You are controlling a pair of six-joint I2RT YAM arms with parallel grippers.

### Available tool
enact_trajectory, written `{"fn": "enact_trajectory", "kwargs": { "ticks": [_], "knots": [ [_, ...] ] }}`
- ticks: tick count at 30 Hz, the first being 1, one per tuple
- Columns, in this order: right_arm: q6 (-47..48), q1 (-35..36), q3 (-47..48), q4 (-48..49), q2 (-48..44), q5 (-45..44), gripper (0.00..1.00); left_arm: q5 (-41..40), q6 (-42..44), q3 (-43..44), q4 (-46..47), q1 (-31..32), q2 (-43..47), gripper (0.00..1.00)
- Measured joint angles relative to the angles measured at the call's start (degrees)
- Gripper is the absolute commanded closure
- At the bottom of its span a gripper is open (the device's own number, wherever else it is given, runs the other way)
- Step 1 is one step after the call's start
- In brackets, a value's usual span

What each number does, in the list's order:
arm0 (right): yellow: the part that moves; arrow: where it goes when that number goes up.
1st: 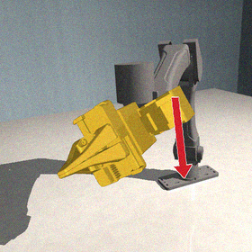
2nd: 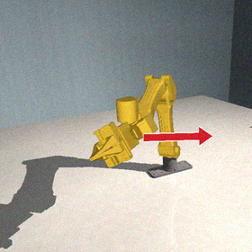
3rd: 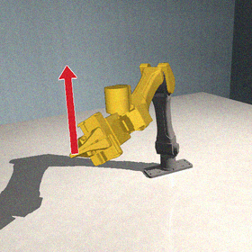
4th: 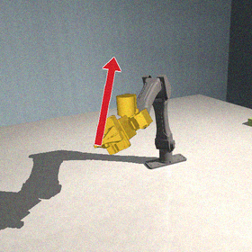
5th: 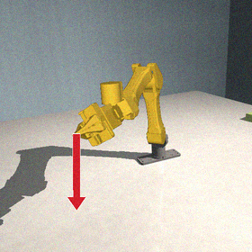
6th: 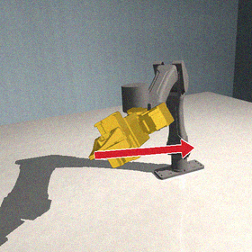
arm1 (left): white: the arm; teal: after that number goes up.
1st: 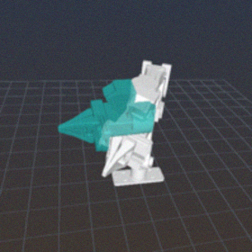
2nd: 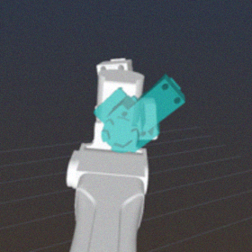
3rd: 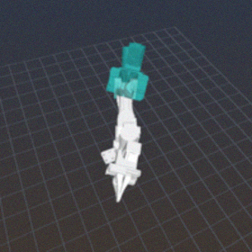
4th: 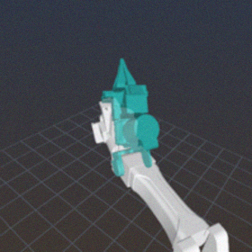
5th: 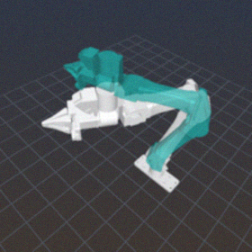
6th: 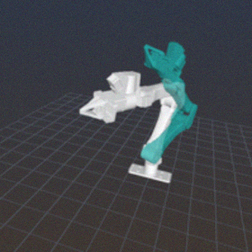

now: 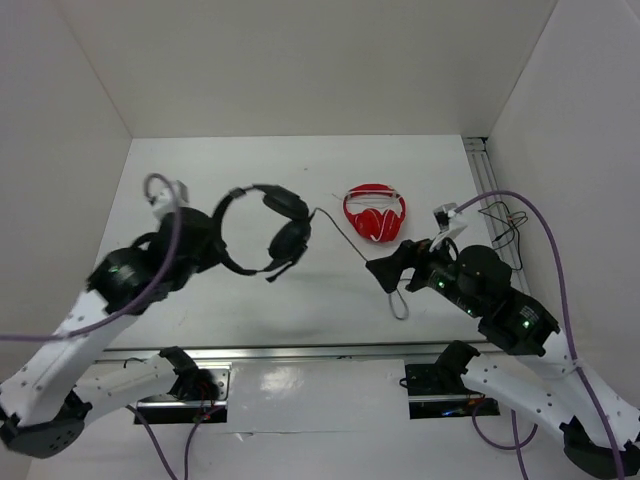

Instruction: Wrap the headphones

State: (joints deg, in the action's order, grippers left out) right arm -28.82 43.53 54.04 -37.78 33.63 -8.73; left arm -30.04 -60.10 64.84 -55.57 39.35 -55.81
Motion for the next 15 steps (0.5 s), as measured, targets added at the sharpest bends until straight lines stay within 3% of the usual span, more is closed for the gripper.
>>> {"fn": "enact_trajectory", "kwargs": {
  "ticks": [4,8,15],
  "knots": [
    [4.9,0.0,-9.6,16.8,-0.3,12.2,0.0,-4.6,5.5,20.1,-5.5,-1.9,4.8,1.0],
    [8.6,0.2,-18.5,31.1,4.0,13.3,0.0,-10.0,9.2,37.7,-14.3,-4.3,0.8,1.0],
    [12.4,0.2,-21.7,48.6,19.7,16.8,0.03,-10.5,16.6,50.2,-22.1,-5.9,-6.8,1.0]
  ]
}}
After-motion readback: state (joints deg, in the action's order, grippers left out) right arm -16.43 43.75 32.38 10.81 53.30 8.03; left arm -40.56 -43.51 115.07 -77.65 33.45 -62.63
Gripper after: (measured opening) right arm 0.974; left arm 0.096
